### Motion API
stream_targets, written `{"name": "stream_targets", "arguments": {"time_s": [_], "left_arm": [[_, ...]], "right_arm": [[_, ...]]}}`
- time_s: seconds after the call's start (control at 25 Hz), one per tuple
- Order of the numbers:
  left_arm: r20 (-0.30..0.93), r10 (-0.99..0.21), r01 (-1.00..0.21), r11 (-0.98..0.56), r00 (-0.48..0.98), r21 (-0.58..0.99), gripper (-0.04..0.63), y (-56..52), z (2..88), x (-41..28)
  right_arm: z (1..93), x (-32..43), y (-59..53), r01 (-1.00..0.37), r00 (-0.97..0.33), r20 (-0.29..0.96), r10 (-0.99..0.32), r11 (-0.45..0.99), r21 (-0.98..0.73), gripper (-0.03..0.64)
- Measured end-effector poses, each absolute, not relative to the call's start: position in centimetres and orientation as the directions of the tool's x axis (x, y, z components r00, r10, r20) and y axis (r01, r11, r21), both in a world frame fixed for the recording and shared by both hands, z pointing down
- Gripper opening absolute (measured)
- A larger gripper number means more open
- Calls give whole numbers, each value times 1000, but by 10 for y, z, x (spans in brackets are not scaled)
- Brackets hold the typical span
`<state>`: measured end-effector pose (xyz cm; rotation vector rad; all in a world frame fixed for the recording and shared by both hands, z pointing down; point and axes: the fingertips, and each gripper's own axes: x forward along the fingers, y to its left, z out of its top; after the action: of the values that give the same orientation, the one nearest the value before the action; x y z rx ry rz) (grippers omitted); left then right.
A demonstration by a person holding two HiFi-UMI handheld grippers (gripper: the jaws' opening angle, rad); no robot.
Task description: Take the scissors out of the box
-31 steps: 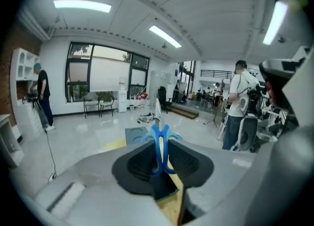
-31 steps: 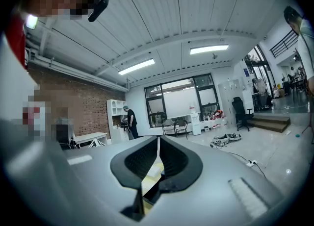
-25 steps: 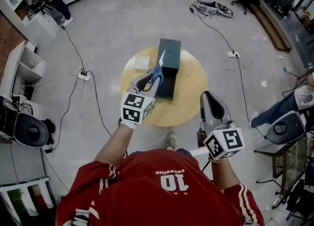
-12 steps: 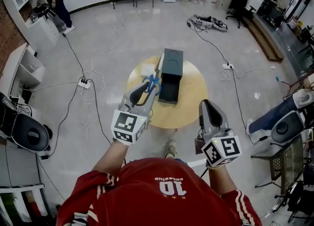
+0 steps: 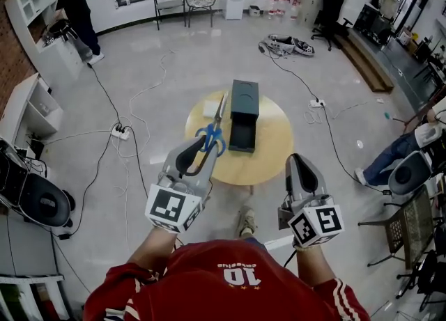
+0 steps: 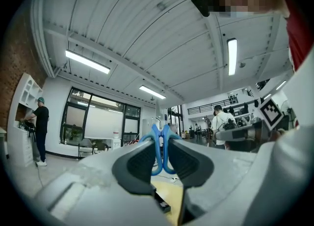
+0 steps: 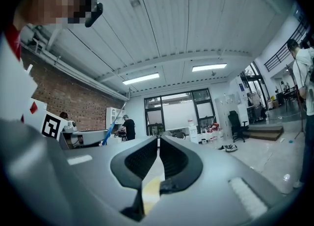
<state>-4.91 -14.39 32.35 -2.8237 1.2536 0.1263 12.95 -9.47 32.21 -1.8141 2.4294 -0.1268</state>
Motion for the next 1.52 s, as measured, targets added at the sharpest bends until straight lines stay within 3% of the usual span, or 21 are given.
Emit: {"name": "stream_targets", "arguments": {"time_s": [0.16, 1.52], "left_arm": [[-116, -748, -754, -657, 654, -10, 97, -122, 323, -79], [-146, -729, -739, -673, 669, -27, 97, -98, 293, -84]], "right_arm": [[319, 108, -72, -952, -272, -52, -961, 276, -132, 3], [297, 108, -37, -973, -213, -67, -975, 218, -80, -9]]}}
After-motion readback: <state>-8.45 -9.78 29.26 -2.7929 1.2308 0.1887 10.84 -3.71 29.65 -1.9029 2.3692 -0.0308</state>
